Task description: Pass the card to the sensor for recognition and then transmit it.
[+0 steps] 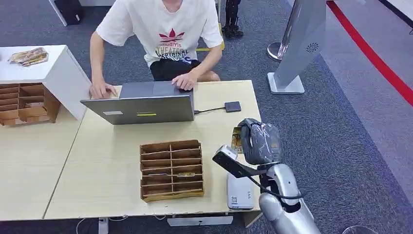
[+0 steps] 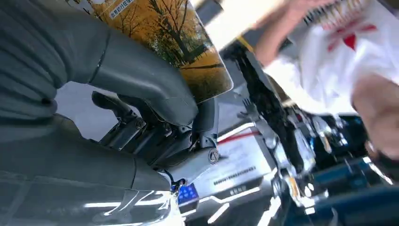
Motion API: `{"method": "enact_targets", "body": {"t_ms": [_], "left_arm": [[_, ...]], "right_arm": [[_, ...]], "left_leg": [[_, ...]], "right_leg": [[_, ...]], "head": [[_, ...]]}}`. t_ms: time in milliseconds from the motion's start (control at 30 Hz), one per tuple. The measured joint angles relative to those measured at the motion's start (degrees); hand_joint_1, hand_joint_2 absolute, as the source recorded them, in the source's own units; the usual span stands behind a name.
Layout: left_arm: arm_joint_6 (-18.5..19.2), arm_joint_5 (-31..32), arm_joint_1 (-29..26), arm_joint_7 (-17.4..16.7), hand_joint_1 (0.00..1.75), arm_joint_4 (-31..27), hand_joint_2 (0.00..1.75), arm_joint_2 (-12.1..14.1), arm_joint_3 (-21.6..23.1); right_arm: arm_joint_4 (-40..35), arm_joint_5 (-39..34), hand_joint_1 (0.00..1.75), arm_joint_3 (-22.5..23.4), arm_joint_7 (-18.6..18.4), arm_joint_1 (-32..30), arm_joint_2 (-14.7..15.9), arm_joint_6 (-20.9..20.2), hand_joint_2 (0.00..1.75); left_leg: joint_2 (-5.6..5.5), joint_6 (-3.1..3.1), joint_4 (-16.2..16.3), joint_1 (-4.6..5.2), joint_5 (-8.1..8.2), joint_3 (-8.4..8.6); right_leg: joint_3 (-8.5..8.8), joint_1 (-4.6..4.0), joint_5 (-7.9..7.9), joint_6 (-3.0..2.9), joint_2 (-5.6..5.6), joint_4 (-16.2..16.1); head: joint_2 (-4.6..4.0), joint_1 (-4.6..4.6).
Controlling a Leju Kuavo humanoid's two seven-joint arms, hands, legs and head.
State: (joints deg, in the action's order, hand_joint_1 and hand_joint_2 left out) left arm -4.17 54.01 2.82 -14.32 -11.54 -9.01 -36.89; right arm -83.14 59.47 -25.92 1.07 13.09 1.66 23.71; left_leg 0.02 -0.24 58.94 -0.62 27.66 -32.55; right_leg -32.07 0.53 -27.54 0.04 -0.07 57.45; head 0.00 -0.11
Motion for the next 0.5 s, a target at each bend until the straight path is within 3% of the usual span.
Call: {"method": "enact_targets", "body": {"t_ms": [200,500], "left_arm": [[0.1,1.1,0.0,0.4,0.0,0.0,0.0,-0.1,0.0],[0.8,4.1,0.5,0.6,0.0,0.0,0.0,-0.2,0.0]], "right_arm": [[-5.8,0.1,1.75,-1.3,3.0,-0.2,-1.3,2.4,1.75],[-2.9,0.4,1.75,-4.0,-0.5,10.1,-4.4,-3.1,1.75]], "left_leg": [[0.0,0.0,0.0,0.0,0.0,-0.02],[0.01,-0.09,0.0,0.0,-0.21,-0.05]], "right_leg": [[0.01,0.0,0.0,0.0,0.0,0.0],[-0.03,0.0,0.16,0.01,0.01,0.0]], "head": [[0.0,0.0],[0.0,0.0]]}}
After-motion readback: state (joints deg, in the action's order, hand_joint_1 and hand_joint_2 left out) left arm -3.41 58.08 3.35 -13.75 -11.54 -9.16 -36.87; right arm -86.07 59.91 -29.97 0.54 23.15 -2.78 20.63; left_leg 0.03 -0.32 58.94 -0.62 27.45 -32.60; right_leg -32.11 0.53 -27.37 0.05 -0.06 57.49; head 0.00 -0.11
